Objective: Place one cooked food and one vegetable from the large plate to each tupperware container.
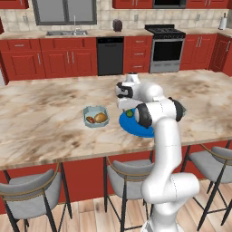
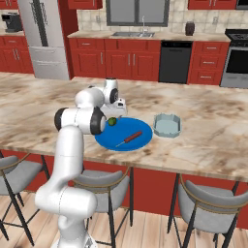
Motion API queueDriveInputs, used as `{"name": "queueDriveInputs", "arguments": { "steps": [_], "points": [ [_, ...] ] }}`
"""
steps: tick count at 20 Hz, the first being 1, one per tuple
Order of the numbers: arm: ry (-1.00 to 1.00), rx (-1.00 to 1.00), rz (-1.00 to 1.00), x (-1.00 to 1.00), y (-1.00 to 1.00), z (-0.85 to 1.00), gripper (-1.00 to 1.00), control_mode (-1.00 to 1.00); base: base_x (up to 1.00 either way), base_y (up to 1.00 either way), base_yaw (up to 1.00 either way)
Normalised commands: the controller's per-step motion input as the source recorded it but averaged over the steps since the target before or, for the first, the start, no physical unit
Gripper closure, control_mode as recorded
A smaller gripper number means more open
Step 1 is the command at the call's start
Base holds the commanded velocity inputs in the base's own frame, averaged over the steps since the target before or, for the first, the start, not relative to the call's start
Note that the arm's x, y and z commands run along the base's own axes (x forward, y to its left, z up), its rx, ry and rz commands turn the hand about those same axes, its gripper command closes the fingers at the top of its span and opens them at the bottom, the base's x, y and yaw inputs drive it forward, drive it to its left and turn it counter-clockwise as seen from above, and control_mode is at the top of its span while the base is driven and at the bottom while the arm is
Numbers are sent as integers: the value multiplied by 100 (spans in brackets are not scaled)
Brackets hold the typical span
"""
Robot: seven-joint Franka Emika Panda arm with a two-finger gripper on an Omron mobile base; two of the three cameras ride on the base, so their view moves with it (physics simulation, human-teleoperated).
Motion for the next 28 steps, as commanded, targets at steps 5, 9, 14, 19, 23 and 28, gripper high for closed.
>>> {"name": "queueDriveInputs", "arguments": {
  "steps": [5, 9, 14, 19, 23, 28],
  "points": [
    [5, 0, 0, 0, 0, -21, -100, -100, 0, 0, 0],
    [8, 0, 0, 0, 0, -19, -100, -100, 0, 0, 0],
    [2, 0, 0, 0, 0, -6, -100, -100, 0, 0, 0],
    [0, 0, 0, 0, 0, 0, 100, -100, 0, 0, 0],
    [-12, 0, -7, -10, -51, 2, 100, -100, 0, 0, 0],
    [-28, 0, -9, -1, -94, 39, 100, -100, 0, 0, 0]
  ]
}}
